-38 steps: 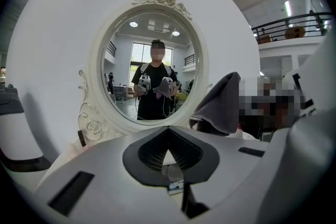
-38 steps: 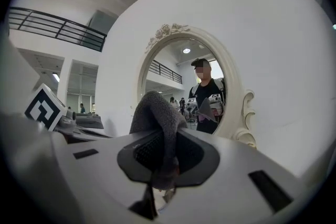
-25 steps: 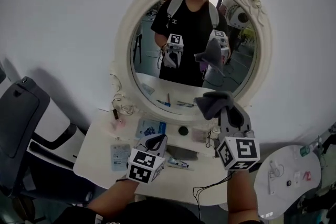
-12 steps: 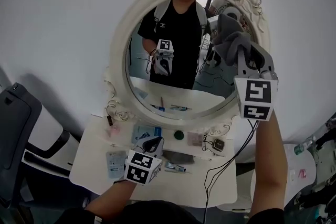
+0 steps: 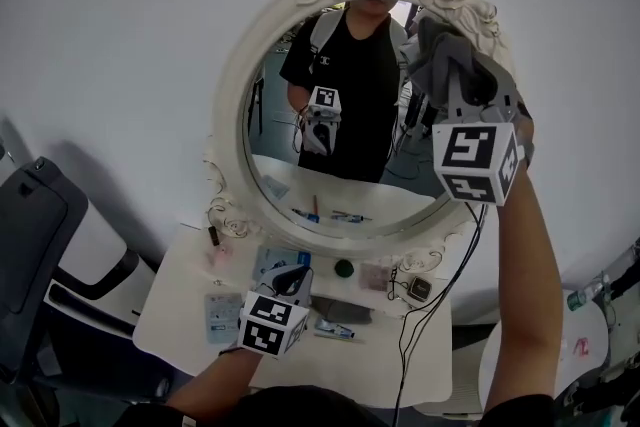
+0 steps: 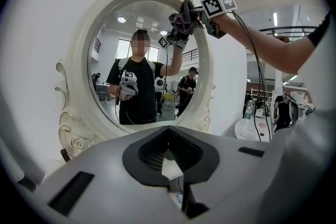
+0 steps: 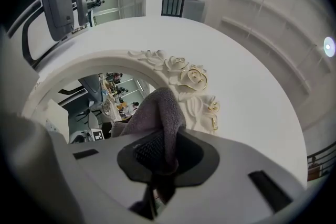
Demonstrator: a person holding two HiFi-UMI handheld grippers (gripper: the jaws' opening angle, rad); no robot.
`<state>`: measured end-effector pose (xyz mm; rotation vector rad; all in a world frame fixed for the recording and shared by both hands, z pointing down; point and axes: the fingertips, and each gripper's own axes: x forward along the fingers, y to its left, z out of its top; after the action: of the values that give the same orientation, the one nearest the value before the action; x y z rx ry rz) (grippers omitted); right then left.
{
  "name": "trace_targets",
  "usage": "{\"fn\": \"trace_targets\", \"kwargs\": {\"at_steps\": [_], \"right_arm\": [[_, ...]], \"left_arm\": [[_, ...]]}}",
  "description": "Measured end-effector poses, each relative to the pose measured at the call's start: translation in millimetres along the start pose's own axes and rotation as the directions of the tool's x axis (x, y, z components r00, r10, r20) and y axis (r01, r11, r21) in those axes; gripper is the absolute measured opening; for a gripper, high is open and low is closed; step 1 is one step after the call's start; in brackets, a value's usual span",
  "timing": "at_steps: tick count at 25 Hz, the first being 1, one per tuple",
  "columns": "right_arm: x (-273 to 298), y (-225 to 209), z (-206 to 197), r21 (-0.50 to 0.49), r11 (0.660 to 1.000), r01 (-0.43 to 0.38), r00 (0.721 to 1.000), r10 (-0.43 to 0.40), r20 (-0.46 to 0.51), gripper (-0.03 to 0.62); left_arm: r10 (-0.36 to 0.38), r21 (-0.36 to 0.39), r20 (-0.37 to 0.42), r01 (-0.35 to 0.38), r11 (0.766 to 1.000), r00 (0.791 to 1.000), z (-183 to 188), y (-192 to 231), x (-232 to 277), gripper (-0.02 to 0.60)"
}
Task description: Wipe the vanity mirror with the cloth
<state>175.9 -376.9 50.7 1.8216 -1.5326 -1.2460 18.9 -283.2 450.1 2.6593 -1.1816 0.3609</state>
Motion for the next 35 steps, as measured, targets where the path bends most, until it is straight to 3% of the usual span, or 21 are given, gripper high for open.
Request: {"fn": "trace_targets", "kwargs": {"at_steps": [16, 22, 35], "right_arm": [[10, 7, -5, -0.008, 1.0, -0.013, 0.999, 0.013, -0.031, 0.04], [5, 17, -13, 0.03, 0.999, -0.042, 0.999, 0.043, -0.027, 0.04], [-21, 80, -52, 0.019, 0.995, -0.095, 0.995, 0.095, -0.029, 0.04]], "left_arm": [[0.042, 0.01, -0.005, -0.042, 0.999, 0.999, -2, 3, -1, 0.006], [0.042, 0.005, -0.022, -0.042, 0.999, 0.999, -9, 1, -4, 0.006], [0.04, 0.022, -0.028, -0.04, 0.999, 0.999, -11, -8, -8, 0.006]]}}
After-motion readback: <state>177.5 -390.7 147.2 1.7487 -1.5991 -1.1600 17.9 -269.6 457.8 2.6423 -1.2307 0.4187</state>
